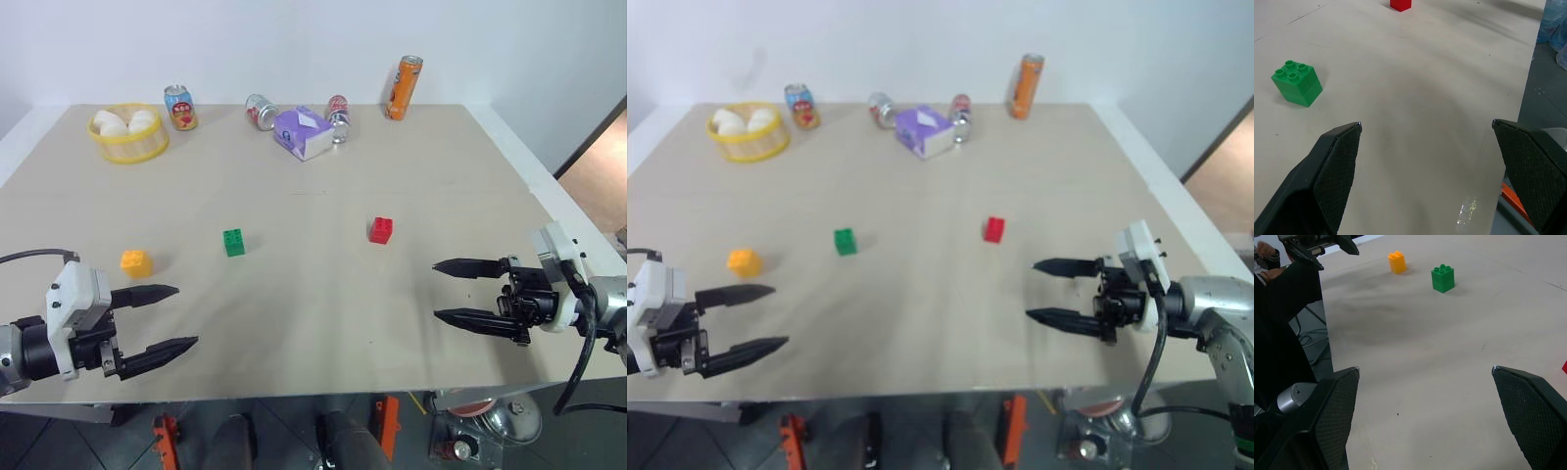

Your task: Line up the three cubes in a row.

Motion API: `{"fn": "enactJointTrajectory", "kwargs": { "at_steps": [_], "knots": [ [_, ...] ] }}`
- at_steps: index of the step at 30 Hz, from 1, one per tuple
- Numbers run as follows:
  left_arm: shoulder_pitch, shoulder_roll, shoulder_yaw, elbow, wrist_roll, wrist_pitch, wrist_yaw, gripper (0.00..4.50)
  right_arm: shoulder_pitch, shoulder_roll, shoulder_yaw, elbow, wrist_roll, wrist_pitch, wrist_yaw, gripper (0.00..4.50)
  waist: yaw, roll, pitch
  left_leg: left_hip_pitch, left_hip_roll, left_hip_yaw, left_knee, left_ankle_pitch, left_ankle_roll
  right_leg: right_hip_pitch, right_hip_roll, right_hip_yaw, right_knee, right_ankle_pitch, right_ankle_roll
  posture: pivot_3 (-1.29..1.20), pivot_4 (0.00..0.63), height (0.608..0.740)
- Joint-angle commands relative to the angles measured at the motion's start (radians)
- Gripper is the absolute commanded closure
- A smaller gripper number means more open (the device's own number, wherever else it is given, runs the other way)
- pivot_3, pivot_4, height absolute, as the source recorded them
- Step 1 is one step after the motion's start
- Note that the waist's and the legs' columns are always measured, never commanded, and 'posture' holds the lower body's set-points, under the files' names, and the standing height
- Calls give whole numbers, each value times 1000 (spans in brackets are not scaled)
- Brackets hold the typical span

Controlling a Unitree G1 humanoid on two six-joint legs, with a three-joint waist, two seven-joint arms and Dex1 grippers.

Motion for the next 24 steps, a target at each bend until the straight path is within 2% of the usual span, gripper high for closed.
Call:
{"fn": "enactJointTrajectory", "kwargs": {
  "at_steps": [1,15,24],
  "knots": [
    [4,9,27,-32,10,-14,-10,76,7,-32,2,-37,-12,-20,31,0,0,0,0,0,0,0,0,0,0,0,0,0,0,0,0,0,150,740],
    [14,5,18,-37,23,-11,-34,76,54,-44,4,-49,-47,-33,71,0,0,0,0,0,0,0,2,-2,-1,1,1,0,0,-1,2,0,150,740],
    [-37,-1,4,-35,-22,27,7,76,9,-34,3,-40,-15,2,53,0,0,0,0,1,0,0,2,-2,-1,1,1,0,0,-1,2,0,150,740]
  ]
}}
